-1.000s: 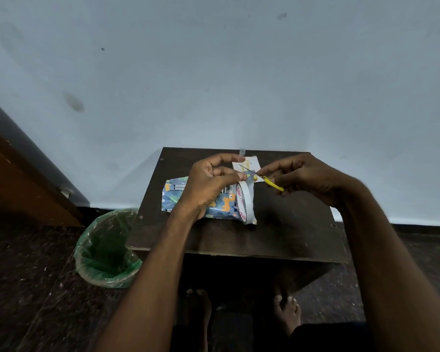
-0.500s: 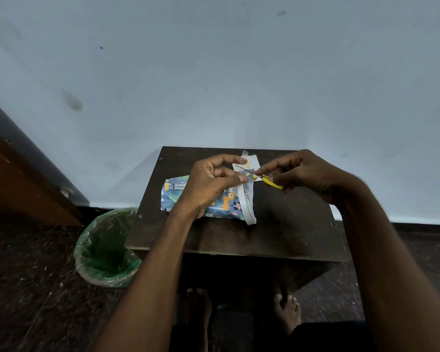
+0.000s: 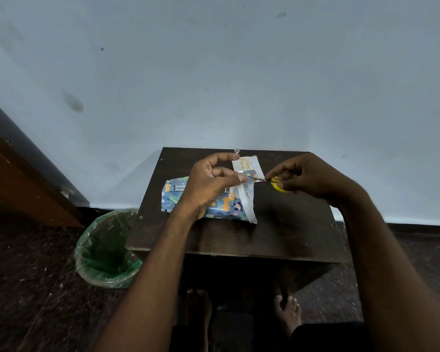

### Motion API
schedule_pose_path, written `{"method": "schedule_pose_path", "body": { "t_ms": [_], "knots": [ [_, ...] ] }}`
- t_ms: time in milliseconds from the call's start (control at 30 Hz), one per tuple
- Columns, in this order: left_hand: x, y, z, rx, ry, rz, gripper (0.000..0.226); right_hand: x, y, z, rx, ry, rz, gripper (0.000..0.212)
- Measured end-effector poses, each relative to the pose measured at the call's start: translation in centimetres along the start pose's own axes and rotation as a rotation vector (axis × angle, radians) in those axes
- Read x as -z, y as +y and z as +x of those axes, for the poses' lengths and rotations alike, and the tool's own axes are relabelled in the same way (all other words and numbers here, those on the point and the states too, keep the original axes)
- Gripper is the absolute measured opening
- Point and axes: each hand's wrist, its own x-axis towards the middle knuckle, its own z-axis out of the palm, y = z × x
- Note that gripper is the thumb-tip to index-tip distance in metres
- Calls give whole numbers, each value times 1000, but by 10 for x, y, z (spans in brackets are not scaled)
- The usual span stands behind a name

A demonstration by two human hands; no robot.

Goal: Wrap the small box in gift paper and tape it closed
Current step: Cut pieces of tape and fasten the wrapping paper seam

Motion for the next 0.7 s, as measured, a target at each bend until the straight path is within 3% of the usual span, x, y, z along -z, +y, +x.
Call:
{"method": "schedule_pose_path", "body": {
  "t_ms": [133, 233, 600, 700],
  "knots": [
    [0, 0, 0, 14, -4, -11, 43, -27, 9, 10, -150, 226, -328, 36],
    [0, 0, 0, 12, -17, -15, 40, -52, 6, 13, -170, 286, -451, 33],
    [1, 1, 0, 21, 5, -24, 37, -48, 0, 0, -280, 401, -541, 31],
    [1, 1, -1, 17, -19, -18, 35, -50, -16, 0, -132, 611, -465, 23]
  ]
}}
